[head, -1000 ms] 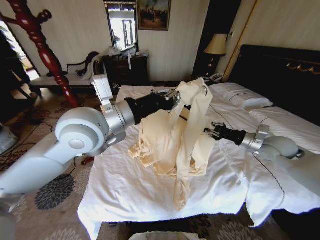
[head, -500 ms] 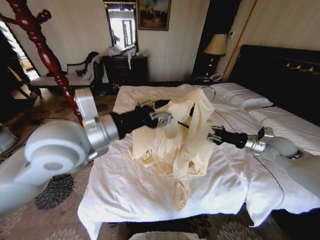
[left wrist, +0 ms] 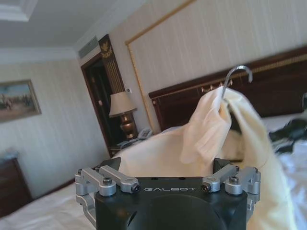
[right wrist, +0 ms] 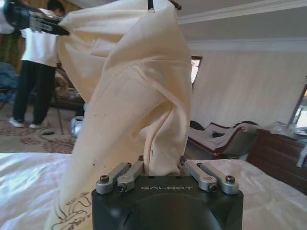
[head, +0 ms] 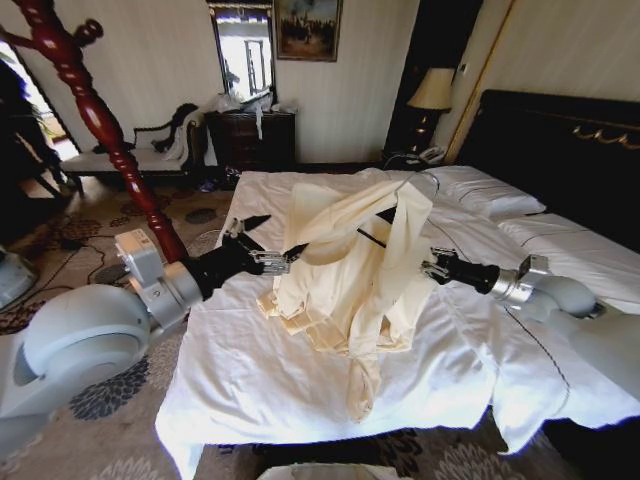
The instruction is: Pick up the clothes from the bed and hang them on the clothes hanger.
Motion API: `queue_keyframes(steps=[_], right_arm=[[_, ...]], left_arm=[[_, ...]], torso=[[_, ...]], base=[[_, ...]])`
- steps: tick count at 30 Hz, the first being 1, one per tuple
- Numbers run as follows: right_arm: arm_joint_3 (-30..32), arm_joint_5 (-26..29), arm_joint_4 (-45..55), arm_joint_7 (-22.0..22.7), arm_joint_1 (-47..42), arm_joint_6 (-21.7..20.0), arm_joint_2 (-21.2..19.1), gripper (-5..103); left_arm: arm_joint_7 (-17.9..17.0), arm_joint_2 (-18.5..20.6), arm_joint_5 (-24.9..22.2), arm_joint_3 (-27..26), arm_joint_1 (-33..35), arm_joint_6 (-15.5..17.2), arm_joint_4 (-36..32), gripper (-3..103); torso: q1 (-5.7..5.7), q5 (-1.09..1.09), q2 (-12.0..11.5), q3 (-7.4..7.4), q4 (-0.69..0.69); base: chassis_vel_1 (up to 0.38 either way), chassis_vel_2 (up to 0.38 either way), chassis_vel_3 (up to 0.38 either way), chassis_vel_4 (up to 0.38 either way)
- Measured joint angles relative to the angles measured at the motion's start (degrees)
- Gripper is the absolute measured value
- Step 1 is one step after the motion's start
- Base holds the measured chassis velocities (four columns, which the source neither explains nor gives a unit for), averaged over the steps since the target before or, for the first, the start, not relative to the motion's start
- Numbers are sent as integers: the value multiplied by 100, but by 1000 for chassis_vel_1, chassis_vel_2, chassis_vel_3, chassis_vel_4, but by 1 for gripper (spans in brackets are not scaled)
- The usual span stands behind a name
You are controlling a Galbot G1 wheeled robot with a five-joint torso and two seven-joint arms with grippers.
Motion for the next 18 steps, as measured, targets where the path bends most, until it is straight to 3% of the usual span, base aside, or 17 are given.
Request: queue_keyframes(steps=[3,4,8,12,13,14,16,17,18], right_arm=[[46,-50,-191,-713,29,57,128,20],[46,-50,-191,-713,29,57,128,20],[65,-268,-307,-1218,116,68,216,20],[71,-414,-393,-1408,190,88,299,20],[88,-489,-406,-1510,224,110,332,20],[88,-489,-406,-1510,224,110,332,20],[117,-575,-390,-1634,255,136,340,20],[122,-589,-383,-1656,260,138,340,20],[146,-652,-351,-1756,296,146,341,20]], left_arm=[[407,314,669,-133,314,-344,151,100],[407,314,669,-133,314,-344,151,100],[1323,674,1398,-100,488,-872,827,100],[1830,855,1460,-64,517,-1138,1105,100],[2181,904,1486,-41,505,-1310,1247,100],[2181,904,1486,-41,505,-1310,1247,100],[2779,993,1516,-14,530,-1610,1369,100],[2896,1011,1521,-11,542,-1672,1380,100],[3286,1073,1593,-2,598,-1955,1399,100]], torso=[[0,2,0,0,3],[0,2,0,0,3],[1,-2,-1,1,2],[1,1,0,0,2],[0,1,0,1,0],[0,1,0,1,0],[1,-1,0,1,2],[1,-1,0,1,3],[0,-1,0,1,2]], base=[[0,0,0,0],[0,0,0,0],[0,0,0,0],[0,0,0,0],[0,0,0,0],[0,0,0,0],[0,0,0,0],[0,0,0,0],[0,0,0,0]])
